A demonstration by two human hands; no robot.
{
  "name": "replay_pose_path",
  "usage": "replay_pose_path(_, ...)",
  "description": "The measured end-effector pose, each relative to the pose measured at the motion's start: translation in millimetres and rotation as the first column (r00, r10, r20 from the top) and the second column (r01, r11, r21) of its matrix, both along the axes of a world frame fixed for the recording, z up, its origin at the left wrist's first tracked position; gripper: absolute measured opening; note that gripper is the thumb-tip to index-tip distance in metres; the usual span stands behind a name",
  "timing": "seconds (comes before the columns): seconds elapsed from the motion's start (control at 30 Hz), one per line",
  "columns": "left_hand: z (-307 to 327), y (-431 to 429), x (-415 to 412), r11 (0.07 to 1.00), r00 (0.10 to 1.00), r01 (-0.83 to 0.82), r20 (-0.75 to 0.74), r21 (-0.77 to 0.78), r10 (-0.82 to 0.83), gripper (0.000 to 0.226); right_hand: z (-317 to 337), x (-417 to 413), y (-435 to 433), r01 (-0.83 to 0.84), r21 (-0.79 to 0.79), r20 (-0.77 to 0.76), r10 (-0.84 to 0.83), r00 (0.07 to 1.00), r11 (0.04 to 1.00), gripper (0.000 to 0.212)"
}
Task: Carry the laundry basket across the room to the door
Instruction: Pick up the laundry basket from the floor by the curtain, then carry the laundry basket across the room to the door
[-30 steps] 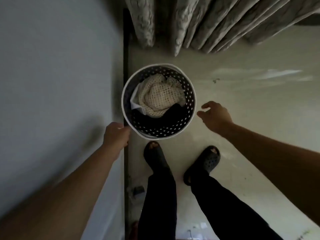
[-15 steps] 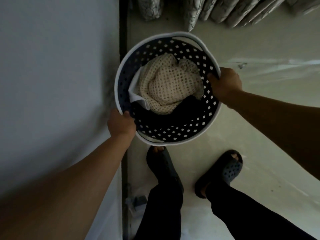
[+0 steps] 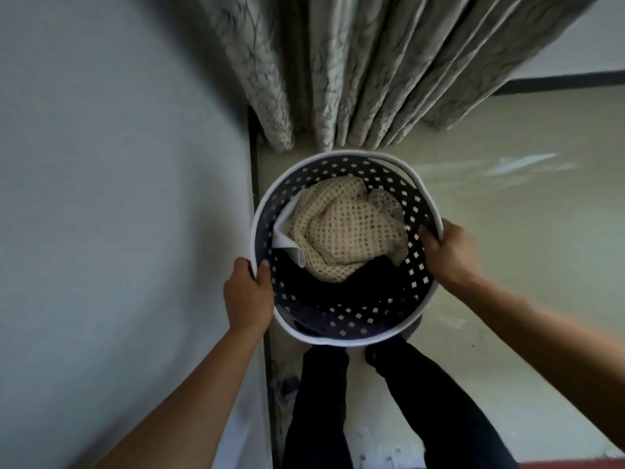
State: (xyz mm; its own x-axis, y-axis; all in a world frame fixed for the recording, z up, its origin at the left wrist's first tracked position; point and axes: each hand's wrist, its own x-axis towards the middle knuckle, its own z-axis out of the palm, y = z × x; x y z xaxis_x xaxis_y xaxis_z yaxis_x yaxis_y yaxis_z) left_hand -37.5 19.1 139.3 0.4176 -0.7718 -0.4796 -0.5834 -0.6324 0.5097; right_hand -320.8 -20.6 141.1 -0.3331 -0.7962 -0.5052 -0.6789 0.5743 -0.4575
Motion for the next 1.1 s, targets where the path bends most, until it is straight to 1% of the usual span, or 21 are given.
replay_pose_path(0.13,102,3,-14,0.992,0.997,0.082,0.004,-0.100,-0.082,0.034,108,-17,24,0.124,-0.056,0.046,-0.121,0.992,0.991,0.019)
replay_pose_path(0.3,219,1,-34,0.972,0.989,0.135,-0.028,-0.192,-0.143,0.036,228,-33,61,0.304,-0.145,0.128,-0.287,0.949,0.941,0.016)
replay_pose_path(0.4,278,-3,-49,0.959,0.982,0.163,-0.056,-0.230,-0.181,0.038,284,-43,84,0.399,-0.200,0.208,-0.360,0.910,0.895,0.015)
replay_pose_path(0.5,325,-9,-66,0.941,0.967,0.187,-0.115,-0.281,-0.227,0.040,329,-56,102,0.472,-0.213,0.290,-0.406,0.867,0.856,0.017)
replay_pose_path(0.6,362,-18,-88,0.921,0.946,0.226,-0.154,-0.316,-0.285,0.039,367,-74,117,0.556,-0.230,0.353,-0.463,0.813,0.799,0.019)
replay_pose_path(0.73,401,-30,-129,0.881,0.908,0.302,-0.172,-0.363,-0.382,0.032,403,-104,138,0.666,-0.254,0.440,-0.529,0.726,0.701,0.025)
replay_pose_path(0.83,421,-40,-168,0.842,0.874,0.356,-0.176,-0.405,-0.454,0.036,418,-135,155,0.717,-0.265,0.477,-0.559,0.678,0.644,0.030)
replay_pose_path(0.93,438,-50,-212,0.791,0.825,0.419,-0.176,-0.447,-0.537,0.039,429,-171,171,0.747,-0.277,0.508,-0.567,0.648,0.605,0.025)
replay_pose_path(1.03,454,-56,-259,0.745,0.788,0.460,-0.165,-0.483,-0.593,0.041,440,-206,180,0.798,-0.294,0.558,-0.583,0.591,0.527,0.027)
replay_pose_path(1.1,461,-60,-289,0.729,0.766,0.471,-0.180,-0.497,-0.617,0.041,444,-229,181,0.819,-0.309,0.559,-0.605,0.567,0.482,0.029)
